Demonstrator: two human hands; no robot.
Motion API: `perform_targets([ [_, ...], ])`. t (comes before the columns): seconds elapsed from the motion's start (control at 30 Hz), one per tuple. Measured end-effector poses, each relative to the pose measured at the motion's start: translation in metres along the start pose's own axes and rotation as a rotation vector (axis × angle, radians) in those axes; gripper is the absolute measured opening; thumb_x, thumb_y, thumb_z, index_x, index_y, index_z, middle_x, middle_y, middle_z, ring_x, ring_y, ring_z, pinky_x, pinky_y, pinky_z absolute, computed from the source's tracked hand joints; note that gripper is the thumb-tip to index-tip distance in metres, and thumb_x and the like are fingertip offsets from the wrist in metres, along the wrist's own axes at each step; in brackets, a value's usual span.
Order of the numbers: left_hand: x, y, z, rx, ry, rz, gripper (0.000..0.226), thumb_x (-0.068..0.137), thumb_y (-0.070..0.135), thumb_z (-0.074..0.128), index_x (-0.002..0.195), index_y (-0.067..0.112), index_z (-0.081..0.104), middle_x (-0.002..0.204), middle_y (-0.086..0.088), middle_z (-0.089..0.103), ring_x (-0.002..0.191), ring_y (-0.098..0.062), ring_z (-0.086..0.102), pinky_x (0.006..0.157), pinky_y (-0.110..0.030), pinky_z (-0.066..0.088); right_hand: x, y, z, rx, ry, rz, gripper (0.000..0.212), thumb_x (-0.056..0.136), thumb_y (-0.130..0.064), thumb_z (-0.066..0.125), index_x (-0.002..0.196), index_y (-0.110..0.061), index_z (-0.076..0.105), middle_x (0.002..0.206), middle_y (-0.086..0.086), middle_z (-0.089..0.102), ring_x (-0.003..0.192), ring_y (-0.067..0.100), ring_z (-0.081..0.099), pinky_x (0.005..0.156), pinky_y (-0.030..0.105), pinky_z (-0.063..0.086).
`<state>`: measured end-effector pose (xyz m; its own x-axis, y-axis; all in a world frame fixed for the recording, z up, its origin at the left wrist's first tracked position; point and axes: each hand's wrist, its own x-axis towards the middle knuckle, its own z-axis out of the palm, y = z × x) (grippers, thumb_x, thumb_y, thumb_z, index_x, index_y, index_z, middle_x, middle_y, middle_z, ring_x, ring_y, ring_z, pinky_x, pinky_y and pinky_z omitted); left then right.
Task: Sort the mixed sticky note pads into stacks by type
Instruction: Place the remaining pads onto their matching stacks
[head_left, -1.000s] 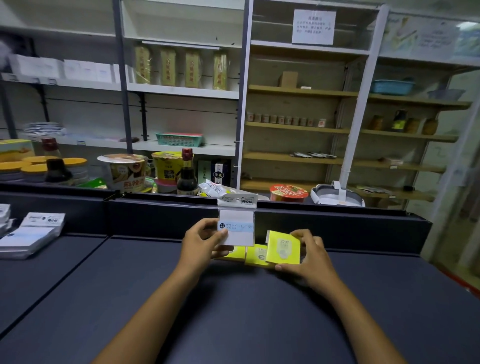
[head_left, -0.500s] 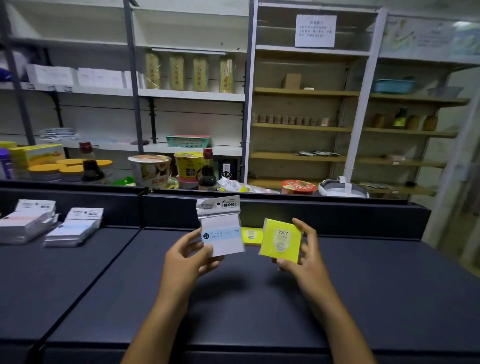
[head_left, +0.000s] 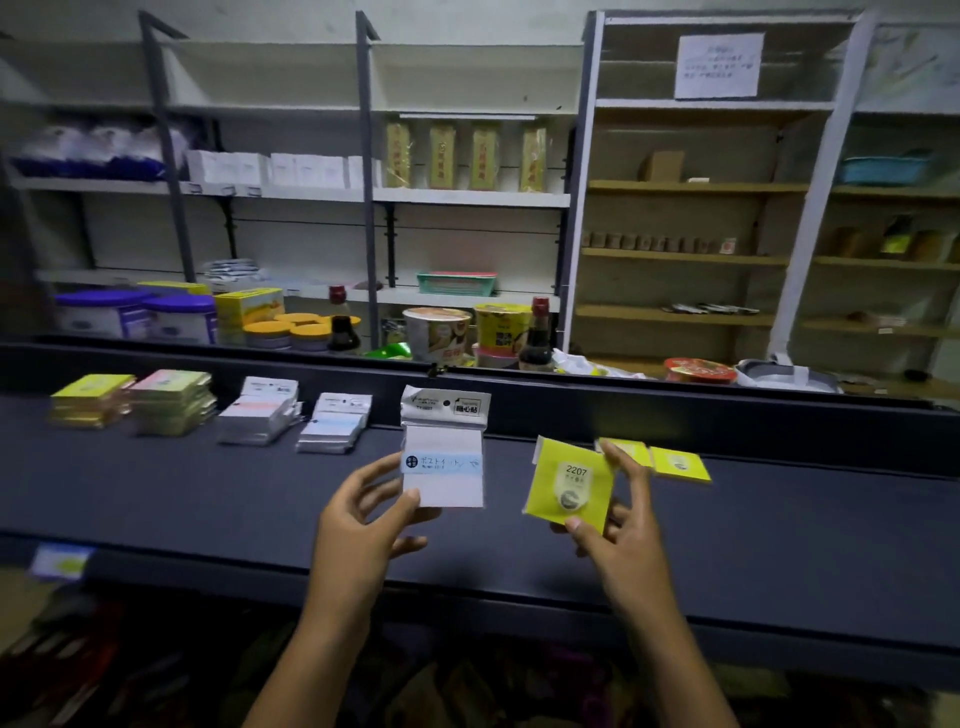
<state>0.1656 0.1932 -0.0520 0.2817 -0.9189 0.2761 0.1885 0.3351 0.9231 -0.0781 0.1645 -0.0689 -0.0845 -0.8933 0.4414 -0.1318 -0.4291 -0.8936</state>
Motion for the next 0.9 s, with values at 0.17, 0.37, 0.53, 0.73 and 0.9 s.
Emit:
perform_targets([
  [0.17,-0.010,0.020,-0.057,0.028,0.103,0.019,0.029,0.089,0.013,0.069,0.115,0.023,0.062,0.111,-0.003,0.073,0.087,-0.025,0.075,0.059,-0.029,0.058,-0.017,-0.016,0.053,0.012,-0.059,-0.021,0.084,0.086,0.007,0.066,0.133,-0.058,0.039,0.103,0.001,0.071,0.086,0.016,0.073,0.062,0.023,0.056],
  [0.37,-0.012,0.032,-0.102,0.051,0.206,0.052,0.026,0.089,0.009,0.067,0.113,0.018,0.061,0.107,-0.004,0.072,0.082,-0.021,0.075,0.057,-0.029,0.060,-0.013,-0.027,0.105,0.025,-0.151,-0.048,0.081,0.089,0.003,0.065,0.136,-0.058,0.037,0.108,-0.005,0.069,0.090,0.011,0.072,0.065,0.022,0.056],
  [0.53,0.007,0.033,-0.121,0.083,0.240,0.073,0.019,0.091,0.007,0.066,0.107,0.015,0.062,0.105,-0.010,0.072,0.086,-0.026,0.074,0.059,-0.032,0.060,0.011,-0.025,0.135,0.015,-0.200,-0.076,0.083,0.088,0.005,0.065,0.135,-0.058,0.038,0.111,-0.004,0.068,0.090,0.012,0.071,0.066,0.029,0.059],
  [0.73,0.053,0.035,-0.127,0.150,0.249,0.108,0.016,0.093,0.006,0.063,0.106,0.015,0.067,0.104,-0.010,0.071,0.079,-0.023,0.075,0.059,-0.031,0.060,0.057,-0.016,0.163,0.031,-0.232,-0.126,0.083,0.087,0.005,0.065,0.136,-0.056,0.038,0.115,-0.007,0.065,0.094,0.008,0.071,0.070,0.029,0.059],
  [0.9,0.098,0.025,-0.130,0.221,0.221,0.113,0.021,0.093,0.003,0.061,0.109,0.015,0.069,0.111,-0.010,0.067,0.078,-0.022,0.074,0.059,-0.026,0.058,0.085,-0.007,0.177,0.032,-0.240,-0.137,0.083,0.087,0.007,0.065,0.137,-0.054,0.038,0.117,-0.005,0.064,0.097,0.012,0.069,0.074,0.030,0.058],
])
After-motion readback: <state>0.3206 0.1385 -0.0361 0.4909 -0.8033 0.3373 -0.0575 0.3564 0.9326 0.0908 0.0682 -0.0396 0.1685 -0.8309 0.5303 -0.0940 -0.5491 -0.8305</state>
